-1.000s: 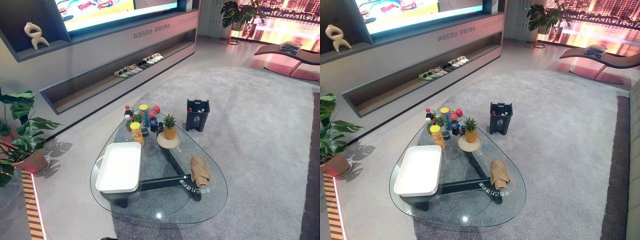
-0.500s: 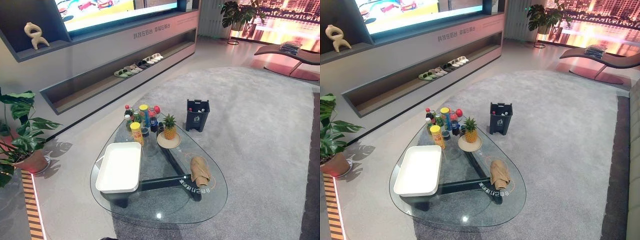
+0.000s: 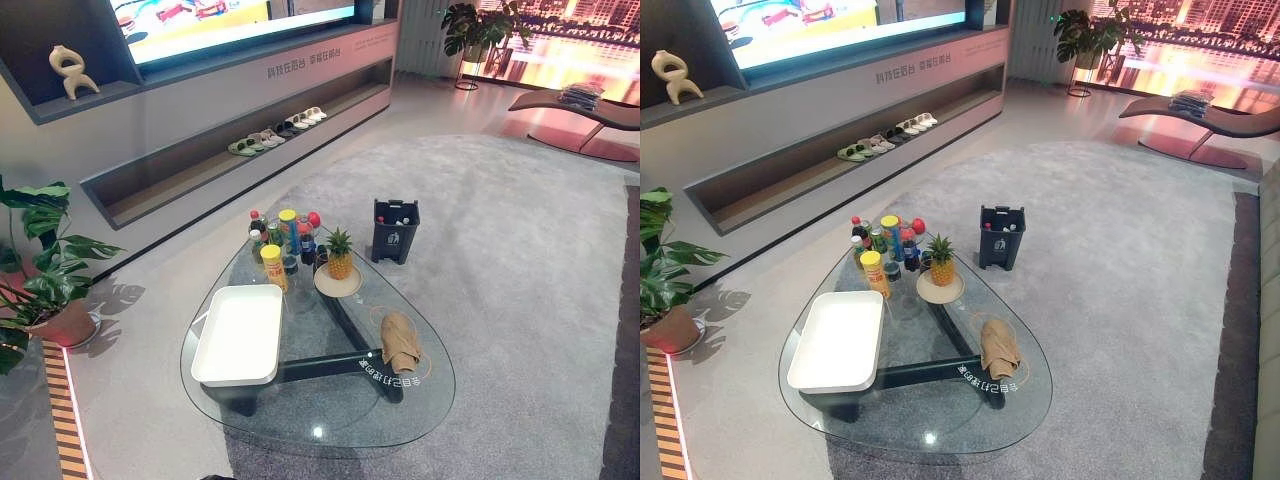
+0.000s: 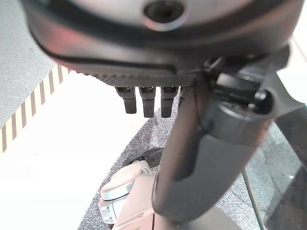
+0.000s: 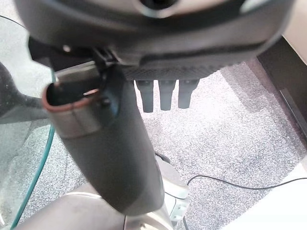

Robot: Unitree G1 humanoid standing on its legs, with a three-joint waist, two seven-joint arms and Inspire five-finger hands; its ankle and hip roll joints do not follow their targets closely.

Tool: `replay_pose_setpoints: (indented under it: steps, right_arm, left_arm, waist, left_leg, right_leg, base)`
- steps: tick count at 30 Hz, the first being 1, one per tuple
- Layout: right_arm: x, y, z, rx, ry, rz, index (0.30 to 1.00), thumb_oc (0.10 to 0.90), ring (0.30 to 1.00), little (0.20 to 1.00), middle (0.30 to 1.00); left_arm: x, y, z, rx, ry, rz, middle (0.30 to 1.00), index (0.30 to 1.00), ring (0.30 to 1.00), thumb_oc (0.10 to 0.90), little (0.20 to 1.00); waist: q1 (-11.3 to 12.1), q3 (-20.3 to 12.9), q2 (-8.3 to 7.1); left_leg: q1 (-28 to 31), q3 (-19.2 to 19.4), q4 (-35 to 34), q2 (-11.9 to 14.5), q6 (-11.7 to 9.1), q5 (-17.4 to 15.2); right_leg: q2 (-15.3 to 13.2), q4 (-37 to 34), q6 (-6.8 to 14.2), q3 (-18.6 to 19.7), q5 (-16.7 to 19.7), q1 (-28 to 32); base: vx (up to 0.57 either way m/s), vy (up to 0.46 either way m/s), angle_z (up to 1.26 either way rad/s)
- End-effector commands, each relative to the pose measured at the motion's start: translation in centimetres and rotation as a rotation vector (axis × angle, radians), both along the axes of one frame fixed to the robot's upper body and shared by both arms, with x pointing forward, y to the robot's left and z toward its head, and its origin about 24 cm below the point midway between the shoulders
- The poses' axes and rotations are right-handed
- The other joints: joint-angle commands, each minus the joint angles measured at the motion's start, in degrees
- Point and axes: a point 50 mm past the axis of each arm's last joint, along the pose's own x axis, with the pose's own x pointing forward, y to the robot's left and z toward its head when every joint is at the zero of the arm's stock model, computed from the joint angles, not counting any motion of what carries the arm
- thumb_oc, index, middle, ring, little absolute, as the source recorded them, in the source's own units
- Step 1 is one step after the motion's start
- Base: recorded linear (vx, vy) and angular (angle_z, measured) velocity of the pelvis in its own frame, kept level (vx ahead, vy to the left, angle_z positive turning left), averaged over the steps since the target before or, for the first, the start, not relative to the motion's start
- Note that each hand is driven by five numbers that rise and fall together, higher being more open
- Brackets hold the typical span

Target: Wipe the table with a cloth and put it in the basket.

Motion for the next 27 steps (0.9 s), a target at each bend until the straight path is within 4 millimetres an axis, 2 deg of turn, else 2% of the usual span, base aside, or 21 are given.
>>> replay_pose_setpoints:
  steps: [1, 7, 11, 15, 18, 21, 24, 27]
  right_arm:
    - [1.5, -1.7, 0.8, -0.072, -0.001, 0.039, 0.9, 0.8, 0.9, 0.9, 0.9]
    - [1.2, -2.7, 1.1, -0.113, 0.028, 0.063, 0.9, 0.8, 0.9, 0.9, 0.9]
    - [2.8, -4.1, 2.1, -0.181, -0.007, 0.075, 0.9, 0.8, 0.9, 0.9, 0.9]
    - [6.8, -5.6, 4.0, -0.276, -0.113, 0.109, 0.9, 0.8, 0.9, 0.9, 0.9]
    - [8.6, -6.2, 5.0, -0.321, -0.171, 0.137, 0.9, 0.8, 0.9, 0.9, 0.9]
    - [10.9, -6.6, 6.3, -0.372, -0.27, 0.14, 0.9, 0.8, 0.9, 0.9, 0.9]
    - [13.6, -7.2, 8.2, -0.427, -0.4, 0.103, 0.9, 0.8, 0.9, 0.9, 0.9]
    - [15.1, -7.7, 9.7, -0.477, -0.5, 0.065, 0.9, 0.8, 0.9, 0.9, 0.9]
  left_arm:
    - [2.2, 0.4, 0.5, 0.014, -0.045, 0.054, 0.9, 0.9, 0.9, 0.8, 0.9]
    - [2.3, 0.9, 0.7, 0.021, -0.065, 0.099, 0.9, 0.9, 0.9, 0.8, 0.9]
    - [4.3, 1.3, 1.3, 0.016, -0.145, 0.169, 0.9, 0.9, 0.9, 0.8, 0.9]
    - [9.1, 3.4, 3.8, 0.055, -0.301, 0.242, 0.9, 0.9, 0.9, 0.8, 0.9]
    - [10.8, 4.7, 5.2, 0.074, -0.379, 0.294, 0.9, 0.9, 0.9, 0.8, 0.9]
    - [12.9, 5.9, 7.0, 0.093, -0.488, 0.33, 0.9, 0.9, 0.9, 0.8, 0.9]
    - [15.4, 6.5, 9.0, 0.099, -0.623, 0.386, 0.9, 0.9, 0.9, 0.8, 0.9]
    - [16.8, 7.1, 10.5, 0.099, -0.733, 0.443, 0.9, 0.9, 0.9, 0.8, 0.9]
  waist:
    - [0.26, 3.07, -0.16]
    - [-0.11, 4.72, 0.59]
    - [-0.54, 7.9, 1.66]
    - [-1.03, 13.15, 2.53]
    - [-1.15, 15.05, 2.7]
    - [-1.02, 17.54, 2.65]
    - [-0.79, 20.59, 2.22]
    - [-0.47, 21.97, 1.94]
  left_leg:
    - [0.26, 0.23, 0.34, -3.3, 1.37, -3.17]
    - [-2.01, 0.34, 0.34, -3.24, 1.23, -2.18]
    - [-5.8, -0.15, 0.34, -3.56, 1.45, -0.94]
    - [-11.36, -0.6, 0.34, -4.02, 1.79, 0.73]
    - [-12.72, -0.73, 0.34, -4.09, 1.91, 1.15]
    - [-15.54, -0.64, 1.39, -3.95, 1.61, 2.52]
    - [-22.33, -1.45, 8.29, -4.23, 1.06, 2.33]
    - [-27.04, -1.54, 12.67, -4.82, 1.31, 1.36]
  right_leg:
    - [0.75, 0.63, 0.3, -2.41, -0.5, 0.5]
    - [0.57, 0.63, 0.55, -1.99, 0.37, -1.87]
    - [0.49, 0.79, 0.38, -1.3, 1.41, -6.05]
    - [1.0, 1.11, -0.05, -0.09, 3.07, -12.42]
    - [1.31, 2.17, -0.3, 0.19, 2.86, -14.1]
    - [1.65, 6.83, -1.01, -0.15, 1.24, -17.69]
    - [1.9, 13.14, -1.91, -0.93, -0.34, -23.6]
    - [2.09, 16.88, -2.29, -1.1, -1.37, -28.21]
  base:
    - [0.0, 0.0, 0.0]
    - [0.0, -0.001, 0.0]
    - [-0.17, 0.021, -0.05]
    - [-0.26, -0.015, -0.05]
    - [-0.1, -0.021, 0.03]
    - [-0.14, -0.013, 0.0]
    - [-0.15, -0.036, 0.05]
    - [-0.1, -0.037, 0.07]
